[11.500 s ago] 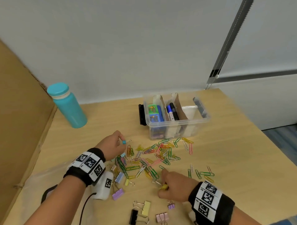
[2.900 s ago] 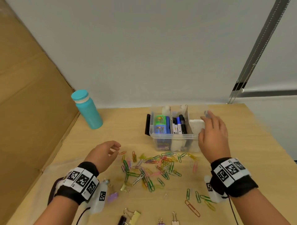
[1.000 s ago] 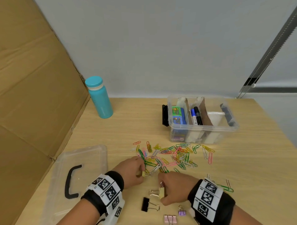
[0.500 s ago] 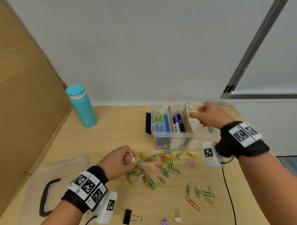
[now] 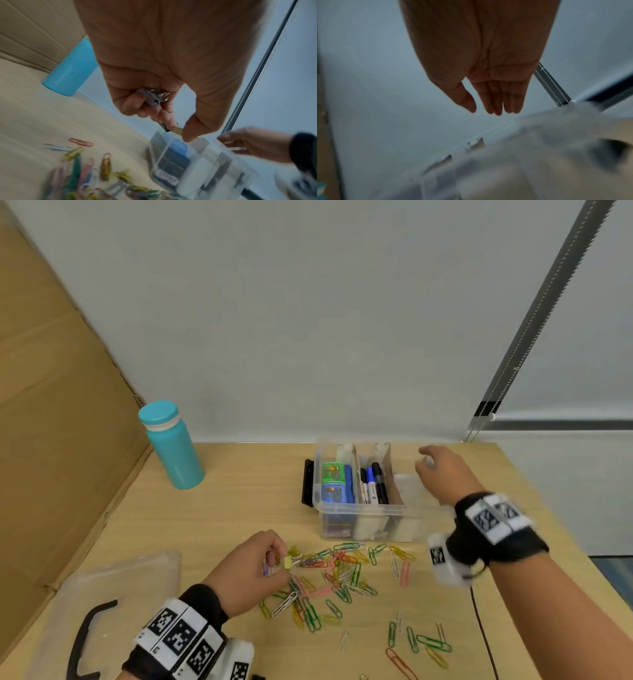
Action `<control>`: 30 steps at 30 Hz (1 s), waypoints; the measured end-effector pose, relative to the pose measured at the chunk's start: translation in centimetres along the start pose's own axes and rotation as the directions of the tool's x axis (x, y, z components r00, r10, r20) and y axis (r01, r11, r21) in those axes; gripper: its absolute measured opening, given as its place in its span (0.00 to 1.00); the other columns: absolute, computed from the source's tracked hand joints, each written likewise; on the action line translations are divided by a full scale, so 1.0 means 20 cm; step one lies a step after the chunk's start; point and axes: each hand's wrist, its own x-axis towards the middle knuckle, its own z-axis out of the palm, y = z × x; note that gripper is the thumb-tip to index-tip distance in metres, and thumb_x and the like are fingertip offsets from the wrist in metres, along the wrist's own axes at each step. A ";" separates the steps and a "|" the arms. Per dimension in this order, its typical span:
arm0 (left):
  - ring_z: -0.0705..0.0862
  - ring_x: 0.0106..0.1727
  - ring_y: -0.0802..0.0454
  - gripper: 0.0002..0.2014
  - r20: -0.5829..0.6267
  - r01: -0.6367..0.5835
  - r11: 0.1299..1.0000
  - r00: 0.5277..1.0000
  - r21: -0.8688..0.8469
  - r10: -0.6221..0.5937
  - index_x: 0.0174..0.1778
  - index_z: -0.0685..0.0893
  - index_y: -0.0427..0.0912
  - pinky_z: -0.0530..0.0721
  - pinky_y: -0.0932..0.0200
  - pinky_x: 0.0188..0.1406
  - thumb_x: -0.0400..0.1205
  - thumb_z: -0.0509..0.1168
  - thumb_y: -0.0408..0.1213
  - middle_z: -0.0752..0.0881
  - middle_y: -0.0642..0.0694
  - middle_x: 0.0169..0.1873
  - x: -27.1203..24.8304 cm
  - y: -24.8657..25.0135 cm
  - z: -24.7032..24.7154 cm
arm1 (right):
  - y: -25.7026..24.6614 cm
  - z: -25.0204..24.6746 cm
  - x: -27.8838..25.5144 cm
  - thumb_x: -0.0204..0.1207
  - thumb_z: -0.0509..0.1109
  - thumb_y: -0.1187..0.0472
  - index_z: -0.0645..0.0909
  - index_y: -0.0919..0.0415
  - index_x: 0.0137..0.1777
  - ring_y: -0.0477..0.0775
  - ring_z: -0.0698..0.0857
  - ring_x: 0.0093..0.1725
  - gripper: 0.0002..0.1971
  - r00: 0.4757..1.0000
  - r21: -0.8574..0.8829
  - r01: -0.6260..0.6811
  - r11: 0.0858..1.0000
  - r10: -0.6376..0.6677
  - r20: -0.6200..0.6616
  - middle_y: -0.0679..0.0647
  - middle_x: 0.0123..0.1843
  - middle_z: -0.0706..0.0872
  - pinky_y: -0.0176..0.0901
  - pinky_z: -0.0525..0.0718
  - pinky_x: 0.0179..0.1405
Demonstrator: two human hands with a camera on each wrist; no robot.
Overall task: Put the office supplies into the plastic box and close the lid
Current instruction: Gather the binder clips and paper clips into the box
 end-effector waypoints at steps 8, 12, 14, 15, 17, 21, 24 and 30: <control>0.75 0.38 0.57 0.09 -0.044 -0.131 0.978 0.989 0.161 0.140 0.50 0.75 0.48 0.70 0.64 0.32 0.76 0.67 0.41 0.74 0.53 0.40 0.47 0.60 0.01 | 0.31 0.28 -0.25 0.82 0.43 0.46 0.49 0.51 0.85 0.51 0.60 0.82 0.31 0.982 0.084 0.112 0.990 -0.098 -0.162 0.52 0.84 0.59 0.48 0.66 0.78; 0.81 0.48 0.47 0.14 -0.005 -0.067 0.950 0.997 0.305 0.072 0.54 0.77 0.43 0.82 0.53 0.47 0.76 0.68 0.43 0.79 0.46 0.51 0.85 0.85 0.13 | 0.29 0.29 -0.27 0.83 0.45 0.49 0.50 0.51 0.85 0.52 0.66 0.80 0.30 0.969 0.129 0.126 0.984 -0.095 -0.227 0.52 0.84 0.60 0.52 0.78 0.69; 0.82 0.55 0.42 0.19 0.000 -0.012 0.921 1.000 0.390 0.013 0.60 0.77 0.40 0.83 0.48 0.56 0.76 0.68 0.43 0.78 0.41 0.59 0.99 0.90 0.19 | 0.28 0.29 -0.28 0.82 0.44 0.48 0.51 0.51 0.85 0.52 0.68 0.79 0.30 0.968 0.114 0.113 0.987 -0.084 -0.237 0.52 0.83 0.61 0.53 0.82 0.63; 0.82 0.58 0.40 0.21 -0.006 0.011 0.912 1.000 0.411 -0.009 0.63 0.76 0.39 0.83 0.47 0.58 0.76 0.69 0.43 0.76 0.40 0.63 1.04 0.91 0.21 | 0.27 0.29 -0.28 0.83 0.45 0.48 0.51 0.52 0.84 0.52 0.69 0.78 0.29 0.970 0.112 0.099 0.989 -0.071 -0.234 0.51 0.83 0.60 0.52 0.83 0.62; 0.81 0.62 0.38 0.24 -0.009 0.037 0.913 0.999 0.406 -0.036 0.68 0.73 0.38 0.82 0.47 0.61 0.77 0.68 0.40 0.74 0.39 0.67 1.11 0.93 0.24 | 0.27 0.28 -0.29 0.84 0.47 0.50 0.52 0.55 0.84 0.52 0.70 0.77 0.29 0.972 0.102 0.077 0.992 -0.053 -0.227 0.51 0.84 0.60 0.50 0.83 0.61; 0.78 0.69 0.42 0.26 0.076 0.010 0.930 0.996 0.368 -0.041 0.75 0.69 0.41 0.78 0.51 0.68 0.79 0.63 0.33 0.76 0.40 0.72 1.15 0.90 0.26 | 0.25 0.27 -0.28 0.86 0.47 0.51 0.52 0.59 0.84 0.52 0.71 0.76 0.28 0.976 0.078 0.062 0.995 -0.044 -0.212 0.52 0.84 0.58 0.46 0.81 0.62; 0.78 0.69 0.47 0.26 0.058 -0.035 0.959 0.998 0.283 0.019 0.75 0.71 0.47 0.78 0.54 0.68 0.79 0.60 0.30 0.77 0.46 0.72 1.07 0.89 0.22 | 0.25 0.26 -0.28 0.86 0.47 0.51 0.51 0.59 0.84 0.52 0.71 0.76 0.29 0.980 0.074 0.045 0.996 -0.030 -0.198 0.51 0.84 0.58 0.46 0.81 0.60; 0.84 0.50 0.54 0.18 -0.032 -0.189 0.973 0.980 0.132 0.194 0.67 0.77 0.53 0.84 0.60 0.50 0.83 0.59 0.34 0.79 0.55 0.66 0.69 0.79 0.09 | 0.26 0.27 -0.27 0.85 0.47 0.52 0.51 0.61 0.84 0.56 0.73 0.74 0.29 0.980 0.069 0.053 0.996 -0.038 -0.197 0.54 0.83 0.59 0.51 0.84 0.58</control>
